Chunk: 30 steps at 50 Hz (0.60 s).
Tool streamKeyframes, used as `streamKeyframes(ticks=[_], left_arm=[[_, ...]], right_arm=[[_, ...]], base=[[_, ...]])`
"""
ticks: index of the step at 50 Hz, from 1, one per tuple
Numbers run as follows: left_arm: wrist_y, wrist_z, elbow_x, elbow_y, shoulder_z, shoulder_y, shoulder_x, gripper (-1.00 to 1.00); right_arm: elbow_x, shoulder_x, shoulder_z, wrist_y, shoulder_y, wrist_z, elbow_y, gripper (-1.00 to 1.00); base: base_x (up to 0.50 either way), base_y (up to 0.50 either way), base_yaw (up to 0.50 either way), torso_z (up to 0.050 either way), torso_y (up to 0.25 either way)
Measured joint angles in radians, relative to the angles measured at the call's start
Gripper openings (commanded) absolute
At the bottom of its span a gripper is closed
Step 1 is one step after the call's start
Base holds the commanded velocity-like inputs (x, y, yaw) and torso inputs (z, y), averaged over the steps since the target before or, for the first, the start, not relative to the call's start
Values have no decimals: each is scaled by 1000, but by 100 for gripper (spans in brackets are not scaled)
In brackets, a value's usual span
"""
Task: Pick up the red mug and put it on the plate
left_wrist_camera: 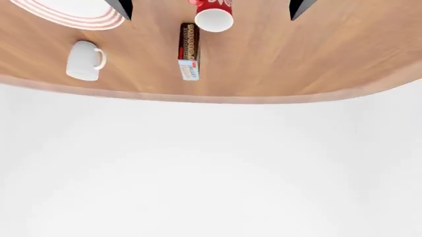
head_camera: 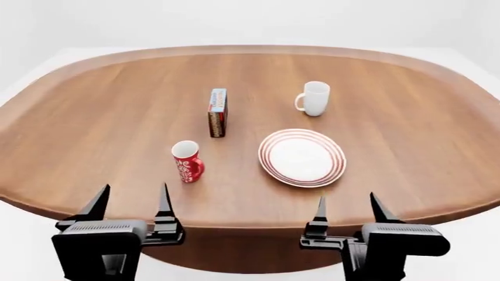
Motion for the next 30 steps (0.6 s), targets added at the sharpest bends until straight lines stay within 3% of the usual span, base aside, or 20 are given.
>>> streamKeyframes(ticks=[18,30], left_arm=[[-13,-29,-17,40,3,6,-21,100],[-25,-46,-31,52,4,1,-32,100]], right_arm=[[-5,24,-43,12,9,21,12,100],[23,40,-77,63,97,-12,65,100]], base=[[0,494,0,0,0],[3,0,0,0,0]])
